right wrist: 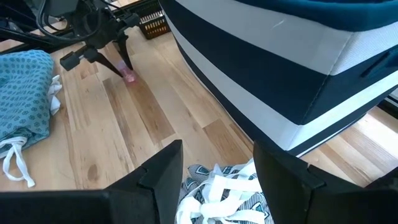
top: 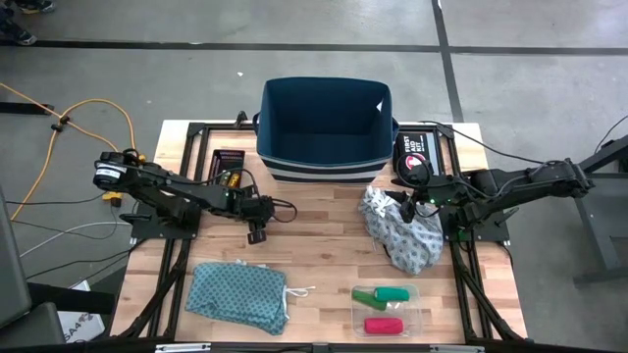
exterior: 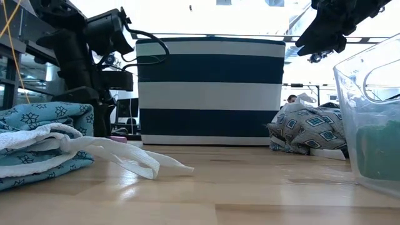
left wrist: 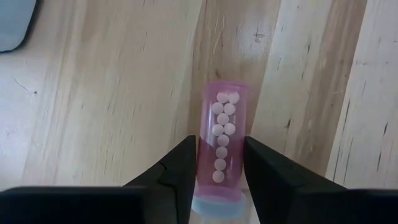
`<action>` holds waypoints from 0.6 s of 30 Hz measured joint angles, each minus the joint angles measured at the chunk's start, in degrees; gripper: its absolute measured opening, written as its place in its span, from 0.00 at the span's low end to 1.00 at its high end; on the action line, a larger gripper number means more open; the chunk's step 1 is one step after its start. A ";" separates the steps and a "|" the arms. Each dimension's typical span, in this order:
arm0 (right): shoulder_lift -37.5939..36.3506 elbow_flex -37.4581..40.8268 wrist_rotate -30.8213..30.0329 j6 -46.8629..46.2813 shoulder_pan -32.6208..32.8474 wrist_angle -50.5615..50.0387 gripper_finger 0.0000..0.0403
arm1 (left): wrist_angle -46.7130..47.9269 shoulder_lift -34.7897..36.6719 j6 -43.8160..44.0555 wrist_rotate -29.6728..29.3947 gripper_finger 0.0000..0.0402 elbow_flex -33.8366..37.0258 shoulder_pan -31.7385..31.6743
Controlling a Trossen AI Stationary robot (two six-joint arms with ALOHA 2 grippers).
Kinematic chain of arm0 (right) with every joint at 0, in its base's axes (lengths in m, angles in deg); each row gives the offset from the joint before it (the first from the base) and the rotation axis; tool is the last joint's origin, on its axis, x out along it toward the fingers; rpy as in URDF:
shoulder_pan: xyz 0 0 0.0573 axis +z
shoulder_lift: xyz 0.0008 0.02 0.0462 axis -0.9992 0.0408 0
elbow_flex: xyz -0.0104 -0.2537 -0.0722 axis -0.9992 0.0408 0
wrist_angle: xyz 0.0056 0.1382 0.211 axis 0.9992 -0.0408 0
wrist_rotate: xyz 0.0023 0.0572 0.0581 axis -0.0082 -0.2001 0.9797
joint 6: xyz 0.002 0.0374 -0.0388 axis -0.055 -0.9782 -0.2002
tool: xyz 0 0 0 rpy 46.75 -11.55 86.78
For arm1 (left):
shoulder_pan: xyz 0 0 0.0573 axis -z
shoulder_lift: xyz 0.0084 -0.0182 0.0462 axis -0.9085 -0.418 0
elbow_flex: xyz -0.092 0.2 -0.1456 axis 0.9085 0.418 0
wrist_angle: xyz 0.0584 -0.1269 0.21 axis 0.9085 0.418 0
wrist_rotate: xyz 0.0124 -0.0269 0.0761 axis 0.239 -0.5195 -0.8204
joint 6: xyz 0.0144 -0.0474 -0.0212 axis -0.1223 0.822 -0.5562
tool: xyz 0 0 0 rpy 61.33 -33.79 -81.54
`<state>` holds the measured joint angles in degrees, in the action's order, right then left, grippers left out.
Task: Pick & Place Medicine items
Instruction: Put the transparent pink medicine bottle into the black bin
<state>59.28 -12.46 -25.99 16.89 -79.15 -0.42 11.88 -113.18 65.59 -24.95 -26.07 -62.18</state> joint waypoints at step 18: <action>0.00 0.00 0.00 0.00 0.00 0.00 0.46 | 0.82 3.61 0.45 0.52 0.26 0.02 -0.49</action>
<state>59.28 -12.46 -25.98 16.89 -79.15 -0.42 12.70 -109.57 66.04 -24.43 -26.05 -62.66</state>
